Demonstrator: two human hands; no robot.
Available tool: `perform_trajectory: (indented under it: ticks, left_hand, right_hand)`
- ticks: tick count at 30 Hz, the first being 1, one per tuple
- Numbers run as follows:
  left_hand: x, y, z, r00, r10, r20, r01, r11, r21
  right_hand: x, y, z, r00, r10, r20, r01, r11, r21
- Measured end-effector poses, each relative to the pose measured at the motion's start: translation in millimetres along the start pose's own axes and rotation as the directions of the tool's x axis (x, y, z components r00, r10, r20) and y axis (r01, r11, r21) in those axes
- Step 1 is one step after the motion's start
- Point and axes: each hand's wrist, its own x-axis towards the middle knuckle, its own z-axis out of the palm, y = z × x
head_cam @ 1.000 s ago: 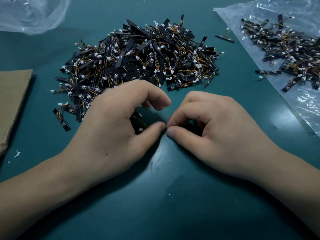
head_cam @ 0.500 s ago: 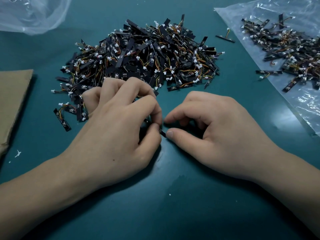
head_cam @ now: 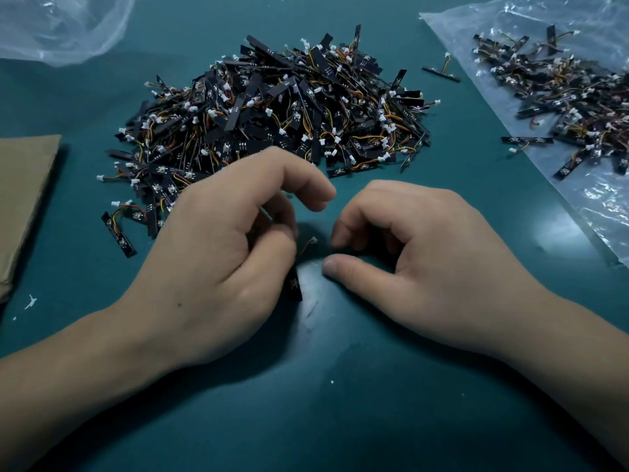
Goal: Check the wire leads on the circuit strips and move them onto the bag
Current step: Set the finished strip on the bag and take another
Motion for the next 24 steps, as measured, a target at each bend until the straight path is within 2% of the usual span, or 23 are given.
perform_trajectory:
  ticks: [6, 8, 16, 19, 22, 24]
  left_hand:
    - [5.6, -6.8, -1.9, 0.997, -0.044, 0.06, 0.062, 0.942, -0.33]
    - [5.5, -7.7, -2.1, 0.994, -0.054, 0.093, 0.086, 0.921, -0.38]
    - [3.1, -6.0, -0.9, 0.99, 0.02, 0.142, 0.025, 0.952, -0.306]
    - [3.9, -5.3, 0.0, 0.995, 0.019, 0.094, 0.008, 0.961, -0.276]
    - [3.6, -8.0, -2.1, 1.0, -0.003, 0.017, 0.005, 0.985, -0.171]
    - [2.8, -8.6, -3.4, 0.999, -0.047, -0.006, 0.045, 0.99, -0.134]
  right_hand:
    - [-1.0, 2.1, -0.7, 1.0, -0.019, 0.013, 0.019, 1.0, 0.006]
    - [-1.0, 2.9, -0.7, 0.999, -0.027, 0.022, 0.026, 1.0, 0.015]
    - [-3.0, 5.5, 3.9, 0.994, -0.105, 0.015, 0.105, 0.994, 0.028]
    - [-3.8, 4.7, 5.2, 0.993, -0.116, 0.007, 0.116, 0.993, -0.005]
    - [-3.6, 2.8, 1.7, 0.992, -0.126, 0.03, 0.127, 0.991, -0.052]
    - [-2.3, 1.4, -1.6, 0.98, -0.181, 0.078, 0.192, 0.968, -0.16]
